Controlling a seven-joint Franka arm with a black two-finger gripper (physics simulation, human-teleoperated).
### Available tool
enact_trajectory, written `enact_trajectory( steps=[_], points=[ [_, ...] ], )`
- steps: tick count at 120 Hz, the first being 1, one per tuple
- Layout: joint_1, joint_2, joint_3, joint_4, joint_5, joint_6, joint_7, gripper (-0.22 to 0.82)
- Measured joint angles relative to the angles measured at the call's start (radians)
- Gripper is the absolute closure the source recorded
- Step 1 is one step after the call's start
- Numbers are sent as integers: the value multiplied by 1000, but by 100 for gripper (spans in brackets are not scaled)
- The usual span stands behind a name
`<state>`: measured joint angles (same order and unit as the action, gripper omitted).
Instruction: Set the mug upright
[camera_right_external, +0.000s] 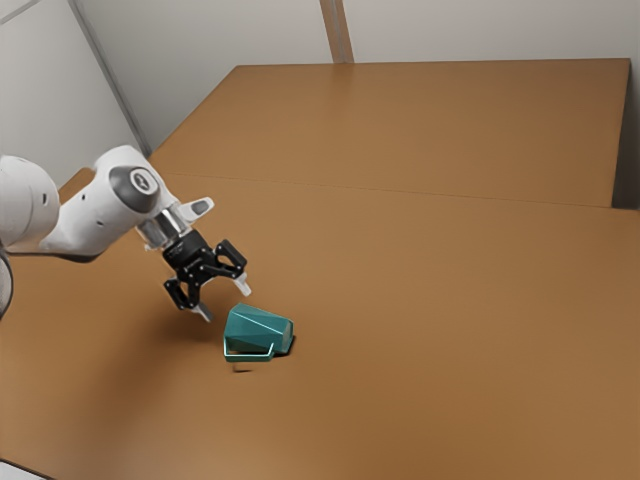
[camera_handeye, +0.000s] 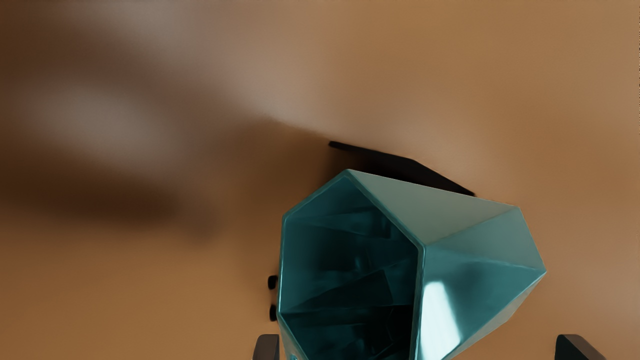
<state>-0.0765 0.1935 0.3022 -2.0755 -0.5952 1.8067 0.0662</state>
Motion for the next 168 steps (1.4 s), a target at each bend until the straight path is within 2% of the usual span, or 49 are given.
enact_trajectory(
  steps=[65, 69, 89, 105, 135, 151, 168],
  points=[
    [-2, 62, -7, -30, -266, 24, 7, 0],
    [-2, 62, -8, -29, -272, 24, 7, 5],
    [-6, 62, -10, -20, -280, 26, 5, 47],
    [-9, 60, -27, -8, -280, 30, 2, 64],
    [-10, 50, -86, 23, -261, 56, -15, 75],
    [-24, -23, -127, 35, -156, 78, -44, 76],
    [-51, -88, -136, 34, -14, 106, -79, 75]
  ],
)
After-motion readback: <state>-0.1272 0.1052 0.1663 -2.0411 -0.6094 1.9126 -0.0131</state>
